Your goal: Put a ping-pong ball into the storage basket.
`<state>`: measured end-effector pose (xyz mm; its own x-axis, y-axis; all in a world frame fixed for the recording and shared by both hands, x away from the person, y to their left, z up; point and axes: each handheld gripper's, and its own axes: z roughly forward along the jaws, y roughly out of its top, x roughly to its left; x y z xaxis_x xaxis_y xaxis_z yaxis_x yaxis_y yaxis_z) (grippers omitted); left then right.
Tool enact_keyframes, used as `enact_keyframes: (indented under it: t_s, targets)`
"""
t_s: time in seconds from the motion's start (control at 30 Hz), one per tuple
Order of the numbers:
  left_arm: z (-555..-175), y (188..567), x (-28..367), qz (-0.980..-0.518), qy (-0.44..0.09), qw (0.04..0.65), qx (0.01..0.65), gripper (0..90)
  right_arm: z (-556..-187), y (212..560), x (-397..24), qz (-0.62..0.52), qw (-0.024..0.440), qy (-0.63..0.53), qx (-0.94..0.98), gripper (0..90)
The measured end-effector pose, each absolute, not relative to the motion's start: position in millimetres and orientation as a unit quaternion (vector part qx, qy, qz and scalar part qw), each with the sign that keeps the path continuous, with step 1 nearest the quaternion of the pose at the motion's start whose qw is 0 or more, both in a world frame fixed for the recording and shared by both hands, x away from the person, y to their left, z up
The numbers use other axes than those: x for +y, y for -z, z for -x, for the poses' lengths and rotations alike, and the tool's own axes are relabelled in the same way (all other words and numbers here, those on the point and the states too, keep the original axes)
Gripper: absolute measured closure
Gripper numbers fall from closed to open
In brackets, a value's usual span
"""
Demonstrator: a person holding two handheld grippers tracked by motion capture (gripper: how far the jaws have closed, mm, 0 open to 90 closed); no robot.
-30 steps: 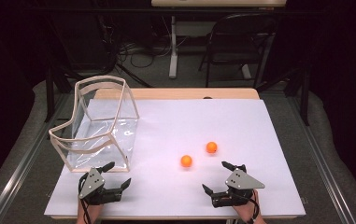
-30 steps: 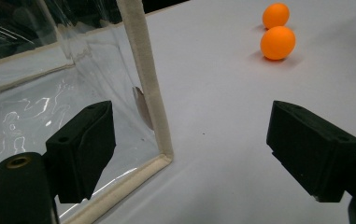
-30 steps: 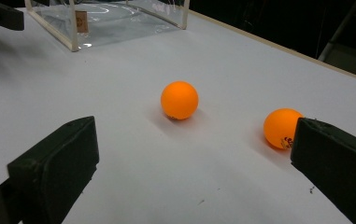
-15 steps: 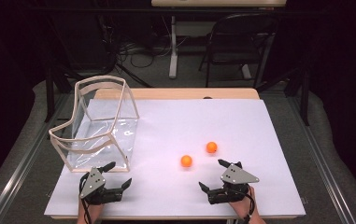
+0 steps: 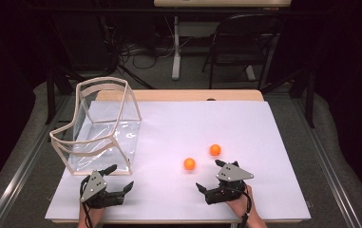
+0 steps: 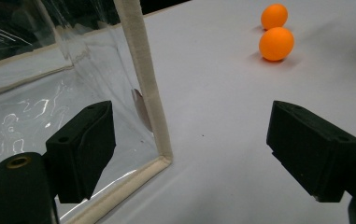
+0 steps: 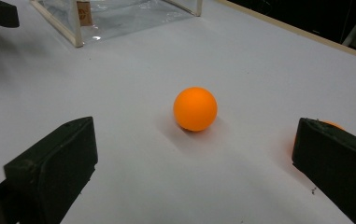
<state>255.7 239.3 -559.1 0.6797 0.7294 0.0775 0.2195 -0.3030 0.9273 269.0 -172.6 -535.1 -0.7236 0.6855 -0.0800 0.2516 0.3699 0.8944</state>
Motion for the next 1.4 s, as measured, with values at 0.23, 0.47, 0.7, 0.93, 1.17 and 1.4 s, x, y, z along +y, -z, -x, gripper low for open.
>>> enact_keyframes:
  t_s: [0.23,0.47,0.7,0.93,1.17,1.4]
  targets:
    - [-255.9,558.9,238.3,-0.769,-0.254,0.5,0.307,15.7,-278.9,536.7,-162.3,-0.291,0.22,-0.469,0.804,0.0]
    - [-256.4,559.3,237.3,-0.769,-0.253,0.5,0.308,15.7,-285.4,537.3,-155.9,-0.289,0.213,-0.466,0.809,0.0]
    - [-256.7,559.0,238.2,-0.77,-0.252,0.5,0.307,15.7,-293.5,539.8,-151.0,-0.292,0.201,-0.46,0.814,0.0]
    - [-256.6,559.2,238.1,-0.771,-0.253,0.499,0.304,15.7,-299.6,539.4,-146.5,-0.293,0.194,-0.459,0.816,0.0]
    - [-256.3,559.3,238.1,-0.77,-0.251,0.501,0.306,15.7,-306.2,540.7,-139.0,-0.29,0.188,-0.455,0.821,0.0]
    - [-256.4,559.3,238.0,-0.771,-0.251,0.5,0.305,15.7,-310.4,543.8,-135.8,-0.29,0.183,-0.448,0.826,0.0]
